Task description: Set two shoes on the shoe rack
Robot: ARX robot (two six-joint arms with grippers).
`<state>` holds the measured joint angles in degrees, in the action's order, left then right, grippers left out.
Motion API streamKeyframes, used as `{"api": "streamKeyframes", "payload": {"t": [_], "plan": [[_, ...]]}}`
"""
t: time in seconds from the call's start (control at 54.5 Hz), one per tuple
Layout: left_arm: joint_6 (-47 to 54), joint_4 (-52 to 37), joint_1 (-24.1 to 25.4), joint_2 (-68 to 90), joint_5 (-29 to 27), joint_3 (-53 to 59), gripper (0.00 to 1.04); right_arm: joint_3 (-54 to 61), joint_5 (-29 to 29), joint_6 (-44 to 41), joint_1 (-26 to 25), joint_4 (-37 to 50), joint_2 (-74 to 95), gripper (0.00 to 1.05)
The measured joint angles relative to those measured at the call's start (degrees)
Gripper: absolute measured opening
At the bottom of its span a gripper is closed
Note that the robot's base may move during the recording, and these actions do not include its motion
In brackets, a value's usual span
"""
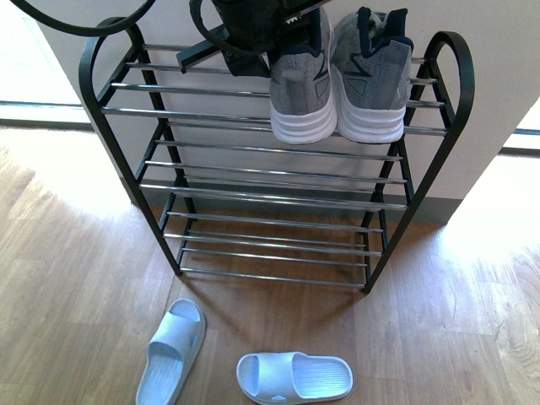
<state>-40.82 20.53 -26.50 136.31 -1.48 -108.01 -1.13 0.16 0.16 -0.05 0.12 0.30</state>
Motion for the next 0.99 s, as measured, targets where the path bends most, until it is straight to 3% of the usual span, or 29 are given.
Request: {"api": "streamKeyframes", "payload": {"t": [0.165, 0.459, 0.587, 0.991], "plan": [[1.4, -0.3, 0.3, -0.5, -0.7, 0.4, 0.5, 0.0, 0.0, 0.0, 0.0, 0.0, 0.0, 0.96], [4.4, -2.7, 0.2, -5.7, -3.3, 3.5, 0.96, 0.0, 0.0, 0.0, 0.0, 0.0, 0.0, 0.96], [7.5, -6.1, 0.0, -11.7, -7.8, 8.3, 0.95, 0.0, 0.0, 0.0, 0.0, 0.0, 0.0, 0.96], [16.3, -24.5, 0.8, -45.4, -27.7, 44.3, 0.95, 0.0, 0.0, 0.0, 0.0, 0.0, 0.0, 0.96]]}}
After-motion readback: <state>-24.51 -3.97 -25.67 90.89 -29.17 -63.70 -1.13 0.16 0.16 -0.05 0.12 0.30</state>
